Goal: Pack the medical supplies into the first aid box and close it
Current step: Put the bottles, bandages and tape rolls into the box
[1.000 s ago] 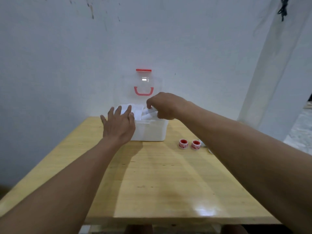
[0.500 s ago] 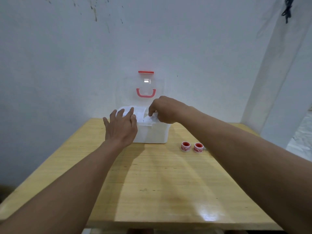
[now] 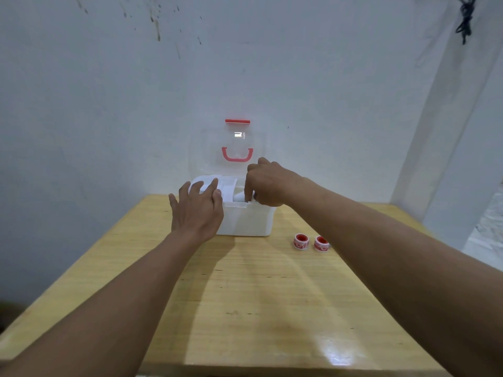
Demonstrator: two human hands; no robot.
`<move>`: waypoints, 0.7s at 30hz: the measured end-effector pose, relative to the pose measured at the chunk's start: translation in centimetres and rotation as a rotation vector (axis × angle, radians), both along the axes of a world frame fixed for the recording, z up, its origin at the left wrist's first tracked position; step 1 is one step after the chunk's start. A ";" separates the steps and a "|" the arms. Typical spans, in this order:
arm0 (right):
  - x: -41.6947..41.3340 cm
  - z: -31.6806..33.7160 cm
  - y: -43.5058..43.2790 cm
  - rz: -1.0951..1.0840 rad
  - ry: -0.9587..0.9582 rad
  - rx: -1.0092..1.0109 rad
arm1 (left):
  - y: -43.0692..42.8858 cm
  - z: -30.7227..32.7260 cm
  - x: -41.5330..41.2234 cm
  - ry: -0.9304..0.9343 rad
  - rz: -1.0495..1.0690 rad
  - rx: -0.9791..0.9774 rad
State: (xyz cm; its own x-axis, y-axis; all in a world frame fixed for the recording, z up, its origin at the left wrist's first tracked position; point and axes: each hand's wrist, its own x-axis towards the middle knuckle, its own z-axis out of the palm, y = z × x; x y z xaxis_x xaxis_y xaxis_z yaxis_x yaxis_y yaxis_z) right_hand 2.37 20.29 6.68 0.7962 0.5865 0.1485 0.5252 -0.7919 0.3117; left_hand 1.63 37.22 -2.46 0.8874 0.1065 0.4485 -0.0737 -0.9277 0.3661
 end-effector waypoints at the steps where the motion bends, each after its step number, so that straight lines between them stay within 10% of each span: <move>1: 0.0 -0.2 0.1 -0.001 0.001 -0.011 | 0.0 0.0 0.0 -0.003 0.001 0.001; 21: 0.3 0.0 -1.4 -0.255 0.229 0.393 | 0.0 -0.4 0.2 -0.015 0.001 -0.011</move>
State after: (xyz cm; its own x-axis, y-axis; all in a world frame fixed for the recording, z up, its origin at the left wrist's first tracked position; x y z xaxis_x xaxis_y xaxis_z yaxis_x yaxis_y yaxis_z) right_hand 2.67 18.91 6.71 0.9442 0.3050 0.1241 0.3206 -0.9376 -0.1349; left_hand 1.85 37.22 -2.89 0.8804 0.1126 0.4607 -0.0779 -0.9239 0.3747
